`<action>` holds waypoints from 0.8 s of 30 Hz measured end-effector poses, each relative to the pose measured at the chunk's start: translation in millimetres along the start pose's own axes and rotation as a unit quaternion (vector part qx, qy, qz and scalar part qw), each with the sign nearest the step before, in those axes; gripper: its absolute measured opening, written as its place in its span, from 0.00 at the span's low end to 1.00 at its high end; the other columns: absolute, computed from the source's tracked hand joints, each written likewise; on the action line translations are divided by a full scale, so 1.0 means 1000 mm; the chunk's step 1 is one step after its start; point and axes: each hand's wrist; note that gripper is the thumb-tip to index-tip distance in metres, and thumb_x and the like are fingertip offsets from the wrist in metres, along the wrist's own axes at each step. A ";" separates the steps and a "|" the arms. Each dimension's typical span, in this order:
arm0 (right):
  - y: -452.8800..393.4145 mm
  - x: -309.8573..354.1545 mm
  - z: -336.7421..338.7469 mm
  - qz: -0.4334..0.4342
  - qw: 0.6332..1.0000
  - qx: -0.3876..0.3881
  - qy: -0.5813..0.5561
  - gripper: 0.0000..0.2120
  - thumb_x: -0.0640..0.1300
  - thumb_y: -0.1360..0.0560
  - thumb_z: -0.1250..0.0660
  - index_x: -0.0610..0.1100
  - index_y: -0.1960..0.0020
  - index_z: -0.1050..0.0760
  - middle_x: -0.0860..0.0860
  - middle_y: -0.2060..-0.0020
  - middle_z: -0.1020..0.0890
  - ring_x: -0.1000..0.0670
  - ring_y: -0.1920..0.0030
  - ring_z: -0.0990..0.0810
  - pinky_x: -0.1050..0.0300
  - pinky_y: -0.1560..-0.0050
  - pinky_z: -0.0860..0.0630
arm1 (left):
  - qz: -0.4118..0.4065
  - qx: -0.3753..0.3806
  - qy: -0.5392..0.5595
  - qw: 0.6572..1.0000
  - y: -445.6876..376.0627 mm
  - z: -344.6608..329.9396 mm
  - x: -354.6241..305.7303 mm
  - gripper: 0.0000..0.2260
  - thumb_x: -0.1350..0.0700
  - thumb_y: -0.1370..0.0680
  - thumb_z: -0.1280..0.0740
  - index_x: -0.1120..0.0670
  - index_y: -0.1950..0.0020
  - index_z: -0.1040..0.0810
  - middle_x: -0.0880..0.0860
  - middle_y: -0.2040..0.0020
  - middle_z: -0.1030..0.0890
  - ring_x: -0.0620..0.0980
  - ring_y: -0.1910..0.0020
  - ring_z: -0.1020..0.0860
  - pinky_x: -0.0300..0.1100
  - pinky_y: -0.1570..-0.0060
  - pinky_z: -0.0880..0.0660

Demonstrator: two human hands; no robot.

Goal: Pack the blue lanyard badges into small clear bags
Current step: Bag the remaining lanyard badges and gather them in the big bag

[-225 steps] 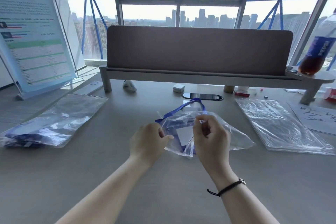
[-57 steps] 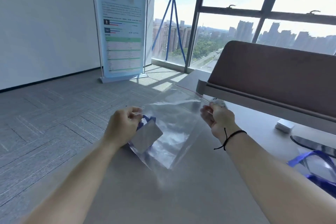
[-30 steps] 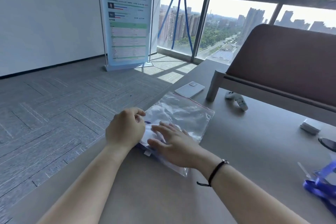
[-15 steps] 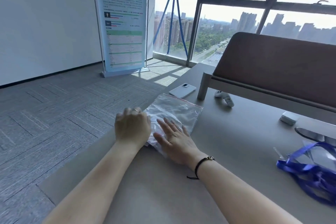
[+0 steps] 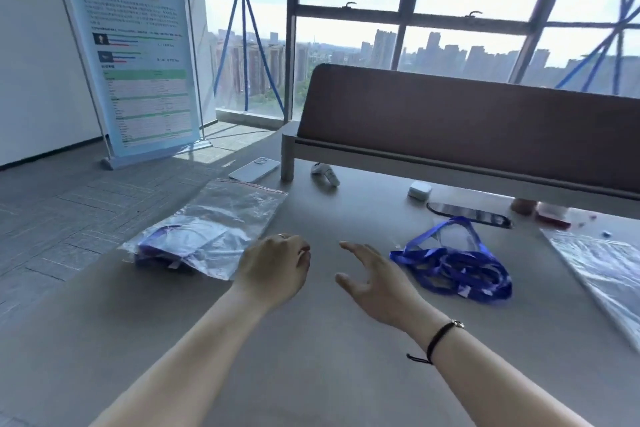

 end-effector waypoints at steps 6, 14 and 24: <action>0.062 -0.073 0.035 -0.058 0.994 -0.035 0.091 0.24 0.59 0.23 0.35 0.56 0.28 0.31 0.58 0.26 0.32 0.54 0.24 0.39 0.58 0.25 0.45 | -0.106 0.126 0.035 0.986 0.002 -0.040 -0.067 0.15 0.47 0.22 0.37 0.45 0.36 0.22 0.44 0.35 0.21 0.48 0.36 0.23 0.42 0.39 0.28; 0.077 -0.101 0.031 -0.057 0.992 -0.031 0.110 0.24 0.62 0.20 0.45 0.57 0.26 0.34 0.56 0.22 0.37 0.56 0.22 0.45 0.54 0.21 0.56 | -0.122 0.155 0.088 0.976 -0.001 -0.087 -0.120 0.17 0.43 0.20 0.40 0.44 0.33 0.24 0.46 0.30 0.26 0.49 0.28 0.32 0.45 0.29 0.36; 0.076 -0.107 0.035 -0.032 0.995 -0.036 0.086 0.22 0.61 0.21 0.42 0.57 0.28 0.31 0.60 0.25 0.34 0.59 0.24 0.41 0.60 0.23 0.51 | -0.029 0.105 0.118 0.987 -0.034 -0.109 -0.128 0.24 0.47 0.21 0.36 0.49 0.25 0.33 0.51 0.27 0.30 0.52 0.27 0.33 0.47 0.27 0.37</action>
Point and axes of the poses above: each hand's wrist, its own y-axis away from the middle knuckle, its own z-axis out of the back of the hand, x = y × z
